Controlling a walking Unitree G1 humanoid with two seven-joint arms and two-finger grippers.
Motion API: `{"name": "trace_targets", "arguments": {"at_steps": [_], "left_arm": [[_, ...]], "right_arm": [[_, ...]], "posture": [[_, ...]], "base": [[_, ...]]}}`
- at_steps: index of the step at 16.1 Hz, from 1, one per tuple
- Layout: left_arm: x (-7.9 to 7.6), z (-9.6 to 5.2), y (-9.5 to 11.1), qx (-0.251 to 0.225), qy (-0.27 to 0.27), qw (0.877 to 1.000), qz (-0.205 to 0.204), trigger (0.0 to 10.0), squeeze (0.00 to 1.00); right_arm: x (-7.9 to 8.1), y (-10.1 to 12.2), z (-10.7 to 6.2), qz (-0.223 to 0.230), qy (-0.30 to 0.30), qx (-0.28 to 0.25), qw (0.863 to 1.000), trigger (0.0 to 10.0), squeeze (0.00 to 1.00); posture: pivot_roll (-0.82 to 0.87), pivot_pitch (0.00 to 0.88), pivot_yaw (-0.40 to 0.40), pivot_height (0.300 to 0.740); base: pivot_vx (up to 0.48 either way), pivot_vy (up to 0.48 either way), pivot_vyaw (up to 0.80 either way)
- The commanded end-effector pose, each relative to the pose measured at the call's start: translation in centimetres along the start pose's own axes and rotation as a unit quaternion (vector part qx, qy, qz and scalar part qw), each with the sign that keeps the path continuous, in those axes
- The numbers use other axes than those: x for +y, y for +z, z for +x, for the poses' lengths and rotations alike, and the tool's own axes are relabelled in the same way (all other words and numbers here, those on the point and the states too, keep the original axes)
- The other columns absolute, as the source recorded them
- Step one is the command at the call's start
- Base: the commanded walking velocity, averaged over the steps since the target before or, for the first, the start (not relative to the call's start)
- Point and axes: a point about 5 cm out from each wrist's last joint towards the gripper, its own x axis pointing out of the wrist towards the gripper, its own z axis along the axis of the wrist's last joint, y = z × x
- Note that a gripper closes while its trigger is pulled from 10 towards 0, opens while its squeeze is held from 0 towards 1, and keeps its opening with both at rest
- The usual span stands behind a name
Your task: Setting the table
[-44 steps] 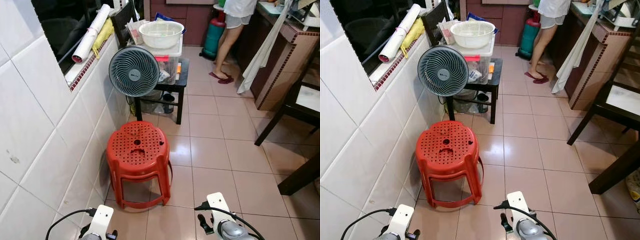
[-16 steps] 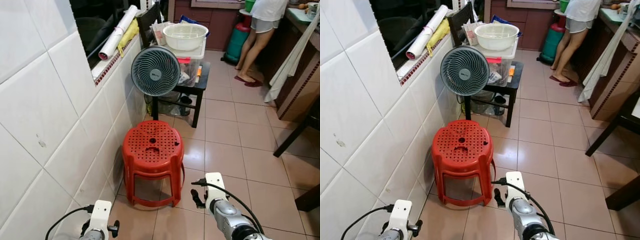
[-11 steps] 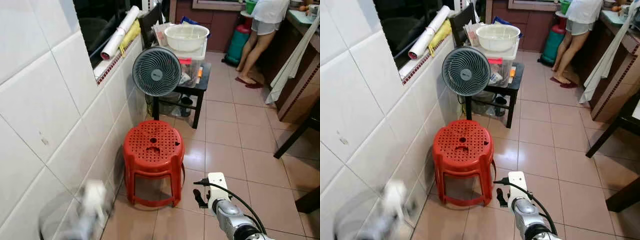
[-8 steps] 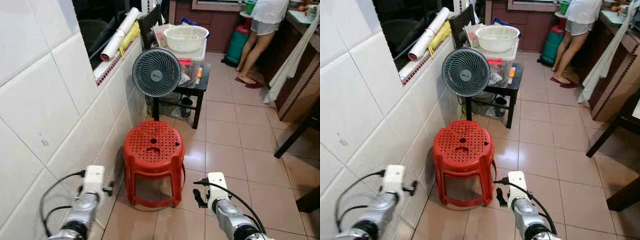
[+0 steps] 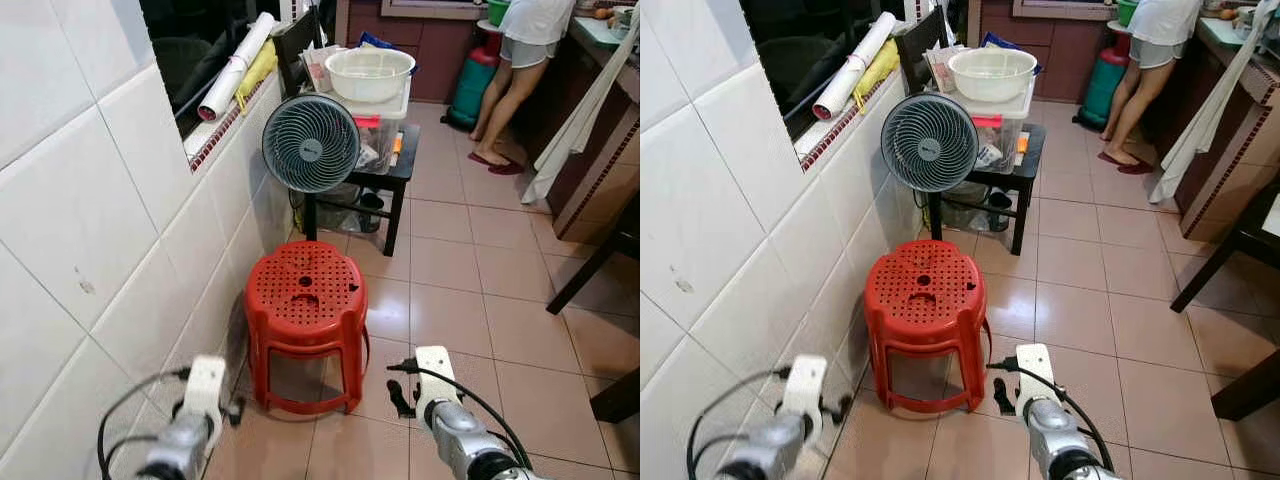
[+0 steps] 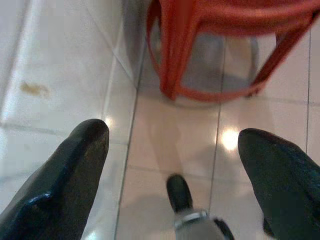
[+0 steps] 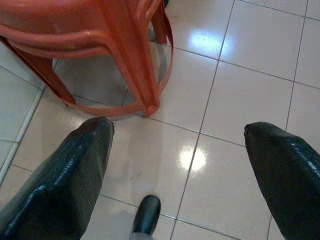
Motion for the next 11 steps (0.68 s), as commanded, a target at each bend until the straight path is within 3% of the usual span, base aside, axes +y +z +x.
{"name": "trace_targets", "arguments": {"at_steps": [1, 11], "left_arm": [[-0.06, -0.10, -0.70, 0.013, -0.001, 1.000, 0.008, 10.0, 0.00], [0.01, -0.25, -1.45, 0.022, 0.001, 1.000, 0.008, 10.0, 0.00]], "right_arm": [[-0.12, -0.21, -0.04, -0.005, -0.001, 0.005, 1.000, 10.0, 0.00], [-0.10, -0.33, -0.04, -0.015, -0.001, 0.011, 1.000, 10.0, 0.00]], "posture": [[-0.09, 0.000, 0.001, 0.740], [-0.09, 0.000, -0.004, 0.740]], "base": [[0.000, 0.000, 0.00], [0.000, 0.000, 0.00]]}}
